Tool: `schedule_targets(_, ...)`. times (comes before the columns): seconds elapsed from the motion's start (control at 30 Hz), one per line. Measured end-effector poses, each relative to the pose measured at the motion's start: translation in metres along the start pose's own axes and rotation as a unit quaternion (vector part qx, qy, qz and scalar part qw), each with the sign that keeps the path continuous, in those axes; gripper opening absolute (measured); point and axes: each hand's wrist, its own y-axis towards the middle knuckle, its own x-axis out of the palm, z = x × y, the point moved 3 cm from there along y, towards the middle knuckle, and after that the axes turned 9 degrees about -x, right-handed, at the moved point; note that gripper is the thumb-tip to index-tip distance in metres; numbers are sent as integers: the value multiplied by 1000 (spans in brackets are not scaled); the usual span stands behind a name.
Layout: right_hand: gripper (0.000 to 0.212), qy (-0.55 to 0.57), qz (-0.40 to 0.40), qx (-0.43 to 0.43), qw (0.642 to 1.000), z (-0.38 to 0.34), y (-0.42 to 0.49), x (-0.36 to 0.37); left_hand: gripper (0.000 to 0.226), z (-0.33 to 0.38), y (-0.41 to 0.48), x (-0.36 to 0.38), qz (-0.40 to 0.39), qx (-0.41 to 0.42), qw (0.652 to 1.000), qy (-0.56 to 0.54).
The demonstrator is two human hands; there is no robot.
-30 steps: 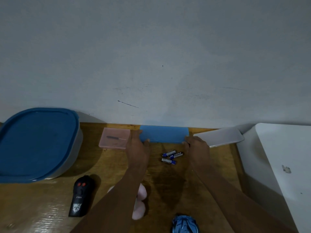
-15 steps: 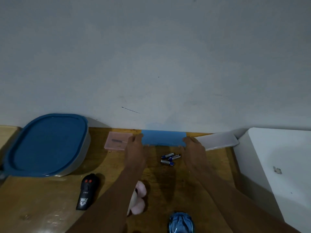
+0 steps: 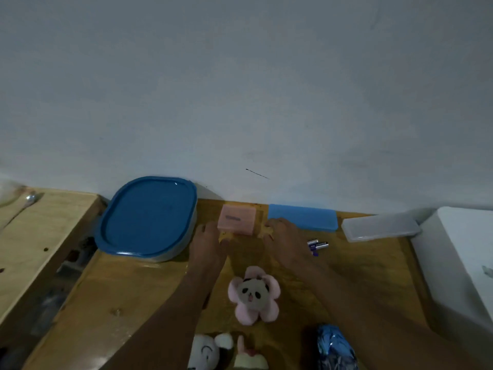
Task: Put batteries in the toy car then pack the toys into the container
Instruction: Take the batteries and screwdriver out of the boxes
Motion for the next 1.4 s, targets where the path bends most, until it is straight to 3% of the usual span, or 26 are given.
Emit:
schedule_targets(0.17, 33, -24, -32, 7, 999, -25, 29, 31, 24, -22, 36, 16, -54, 0, 998, 14)
schedule_targets(0.33, 34, -89, -66, -8, 994, -44, 54, 58, 35, -31, 66, 31, -101, 27, 994, -12)
schedule_targets(0.47, 34, -133, -79, 27, 988, -45, 63, 71, 20, -31, 76, 36, -121, 60, 990, -32)
schedule_targets(0.67, 33, -214, -93, -31, 972, -53, 73, 73, 20, -33, 83, 38, -135, 42, 984, -107)
schedule_targets(0.83, 34, -309, -151, -86, 935, -58, 78, 73, 14, -35, 81, 37, -135, 19, 968, -210)
schedule_targets(0.97, 25, -429, -259, -142, 853, -69, 82, 85, 20, -35, 82, 40, -162, -4, 948, -275)
schedule_targets(1.03, 26, -457, -267, -158, 833, -71, 86, 88, 22, -34, 81, 40, -176, -17, 939, -296)
schedule_targets(1.2, 21, -424, -236, -195, 852, -73, 86, 72, 28, -37, 84, 45, -181, -36, 934, -305)
schedule_targets(1.4, 25, -322, -121, -153, 927, -65, 97, 44, 16, -43, 92, 53, -169, -43, 928, -329)
